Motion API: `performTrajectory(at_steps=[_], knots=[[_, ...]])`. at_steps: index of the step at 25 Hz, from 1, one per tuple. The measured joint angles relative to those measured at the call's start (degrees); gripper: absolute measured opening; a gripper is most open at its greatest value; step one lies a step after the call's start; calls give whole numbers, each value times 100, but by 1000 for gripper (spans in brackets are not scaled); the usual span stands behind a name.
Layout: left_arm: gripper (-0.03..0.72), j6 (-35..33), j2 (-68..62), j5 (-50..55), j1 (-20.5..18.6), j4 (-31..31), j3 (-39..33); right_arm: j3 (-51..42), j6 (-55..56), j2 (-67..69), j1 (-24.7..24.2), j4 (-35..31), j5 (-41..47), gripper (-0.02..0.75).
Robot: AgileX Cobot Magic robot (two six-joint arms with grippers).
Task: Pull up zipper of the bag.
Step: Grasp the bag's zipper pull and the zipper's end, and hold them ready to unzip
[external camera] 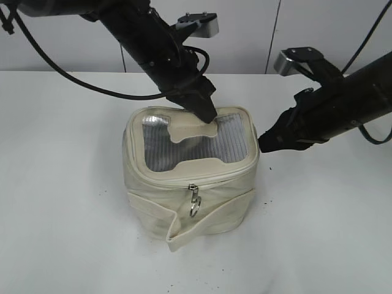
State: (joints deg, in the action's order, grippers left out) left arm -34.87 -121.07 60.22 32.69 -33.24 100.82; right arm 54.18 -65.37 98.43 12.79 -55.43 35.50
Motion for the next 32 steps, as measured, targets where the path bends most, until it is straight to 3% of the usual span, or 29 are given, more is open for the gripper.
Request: performTrajectory(at_steps=[4, 12, 14, 18, 22, 27, 30, 32], knots=[[45, 0, 0, 0, 0, 0, 0, -211, 465, -409, 0, 444, 234, -16], [45, 1, 0, 0, 6, -12, 0, -477, 458, -655, 2, 525, -77, 9], [45, 6, 0, 5, 6, -12, 0, -477, 242, -615, 2, 519, -296, 91], [45, 11, 0, 5, 6, -12, 0, -477, -408, -441, 2, 166, -292, 366], [45, 11, 0, 11, 6, -12, 0, -477, -1360, -295, 2, -466, -407, 465], [45, 11, 0, 21, 6, 4, 0, -443, -2347, 149, -4, -1324, -504, 446], [45, 11, 0, 21, 1, 6, 1, -245, -2658, 487, -10, -1754, -543, 321], [45, 11, 0, 27, 1, 0, 6, -137, -2724, 641, -10, -1885, -543, 177]])
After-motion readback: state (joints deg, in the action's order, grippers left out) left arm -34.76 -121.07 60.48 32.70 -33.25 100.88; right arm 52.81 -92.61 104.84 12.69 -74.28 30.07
